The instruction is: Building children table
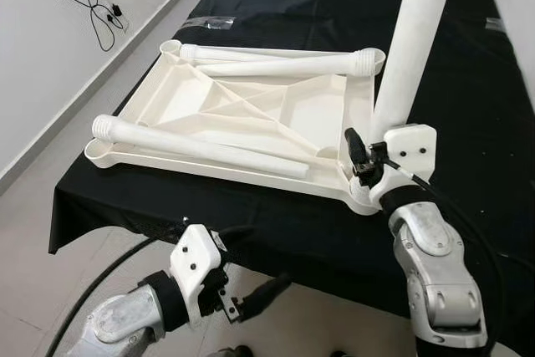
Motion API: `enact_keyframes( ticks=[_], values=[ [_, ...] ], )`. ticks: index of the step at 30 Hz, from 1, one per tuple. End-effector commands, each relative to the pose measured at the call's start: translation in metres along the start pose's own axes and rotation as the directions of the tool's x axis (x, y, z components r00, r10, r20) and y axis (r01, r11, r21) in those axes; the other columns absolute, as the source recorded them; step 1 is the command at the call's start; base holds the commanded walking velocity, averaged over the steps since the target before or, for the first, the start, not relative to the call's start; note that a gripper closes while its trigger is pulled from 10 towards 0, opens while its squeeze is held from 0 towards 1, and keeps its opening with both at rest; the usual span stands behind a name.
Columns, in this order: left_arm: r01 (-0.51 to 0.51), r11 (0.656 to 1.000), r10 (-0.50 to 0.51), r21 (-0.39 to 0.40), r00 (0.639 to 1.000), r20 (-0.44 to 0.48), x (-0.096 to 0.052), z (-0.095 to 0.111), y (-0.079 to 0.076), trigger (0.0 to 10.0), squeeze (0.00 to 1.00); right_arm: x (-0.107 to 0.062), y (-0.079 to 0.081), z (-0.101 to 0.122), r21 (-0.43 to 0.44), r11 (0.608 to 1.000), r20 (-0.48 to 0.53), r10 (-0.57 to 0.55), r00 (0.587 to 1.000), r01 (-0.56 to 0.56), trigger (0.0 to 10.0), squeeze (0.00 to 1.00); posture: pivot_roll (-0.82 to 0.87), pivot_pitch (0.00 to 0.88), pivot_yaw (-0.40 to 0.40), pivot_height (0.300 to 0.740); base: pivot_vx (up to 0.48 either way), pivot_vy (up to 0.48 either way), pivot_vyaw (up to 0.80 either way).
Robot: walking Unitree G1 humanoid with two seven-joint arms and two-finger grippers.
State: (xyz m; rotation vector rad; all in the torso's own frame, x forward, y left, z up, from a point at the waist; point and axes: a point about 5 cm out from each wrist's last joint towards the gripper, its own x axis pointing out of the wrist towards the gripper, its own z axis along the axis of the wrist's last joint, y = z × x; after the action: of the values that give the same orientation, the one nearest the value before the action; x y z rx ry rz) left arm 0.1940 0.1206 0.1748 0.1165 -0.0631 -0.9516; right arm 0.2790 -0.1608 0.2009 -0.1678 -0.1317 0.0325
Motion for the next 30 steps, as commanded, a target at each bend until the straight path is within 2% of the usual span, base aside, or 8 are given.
enact_keyframes(
  ticks=[1, 3, 6, 10, 15, 17, 21, 30],
  values=[
    [-0.026, 1.0, 0.026, -0.009, 1.0, -0.01, -0.002, -0.001, 0.006, 10.0, 0.0, -0.013, -0.013, -0.056, 0.004, 0.997, -0.28, -0.073, 0.957, 0.077, 10.0, 0.0, 0.0, 0.21, 0.11, 0.74, 0.0, 0.0, 0.0],
    [-0.034, 0.999, 0.036, -0.014, 0.992, 0.12, 0.01, 0.034, 0.025, 10.0, 0.0, -0.013, -0.009, -0.056, 0.006, 0.998, -0.276, -0.051, 0.96, 0.054, 10.0, 0.0, 0.0, 0.201, 0.114, 0.74, 0.0, 0.0, 0.0],
    [-0.022, 1.0, 0.024, -0.014, 0.985, 0.171, 0.015, 0.048, 0.03, 10.0, 0.0, -0.013, -0.008, -0.057, 0.007, 0.999, -0.275, -0.043, 0.961, 0.047, 10.0, 0.0, 0.0, 0.201, 0.115, 0.74, 0.0, 0.0, 0.0],
    [0.093, 0.994, -0.105, 0.053, 0.94, 0.323, 0.043, 0.102, 0.046, 10.0, 0.0, -0.015, 0.002, -0.056, 0.027, 0.999, -0.273, -0.023, 0.962, 0.031, 10.0, 0.0, 0.0, 0.187, 0.123, 0.74, 0.0, 0.0, 0.0],
    [0.209, 0.974, -0.224, 0.083, 0.891, 0.394, 0.077, 0.139, 0.065, 10.0, 0.0, -0.017, 0.009, -0.056, 0.047, 0.999, -0.256, -0.013, 0.966, 0.026, 10.0, 0.0, -0.01, 0.173, 0.146, 0.74, 0.0, 0.0, 0.0],
    [0.209, 0.974, -0.224, 0.083, 0.891, 0.394, 0.077, 0.139, 0.065, 10.0, 0.0, -0.017, 0.009, -0.056, 0.047, 0.999, -0.256, -0.013, 0.966, 0.026, 10.0, 0.0, -0.01, 0.173, 0.146, 0.74, 0.0, 0.0, 0.0],
    [0.321, 0.942, -0.335, 0.103, 0.859, 0.387, 0.113, 0.159, 0.074, 10.0, 0.0, -0.017, 0.016, -0.051, 0.054, 0.999, -0.226, 0.011, 0.974, 0.001, 10.0, 0.0, -0.02, 0.169, 0.163, 0.74, 0.0, 0.0, 0.0],
    [0.445, 0.889, -0.457, 0.108, 0.844, 0.282, 0.152, 0.166, 0.073, 10.0, 0.0, -0.017, 0.023, -0.047, 0.059, 0.998, -0.196, 0.043, 0.98, -0.032, 10.0, 0.0, -0.02, 0.17, 0.18, 0.74, 0.0, 0.0, 0.0]
  ],
)
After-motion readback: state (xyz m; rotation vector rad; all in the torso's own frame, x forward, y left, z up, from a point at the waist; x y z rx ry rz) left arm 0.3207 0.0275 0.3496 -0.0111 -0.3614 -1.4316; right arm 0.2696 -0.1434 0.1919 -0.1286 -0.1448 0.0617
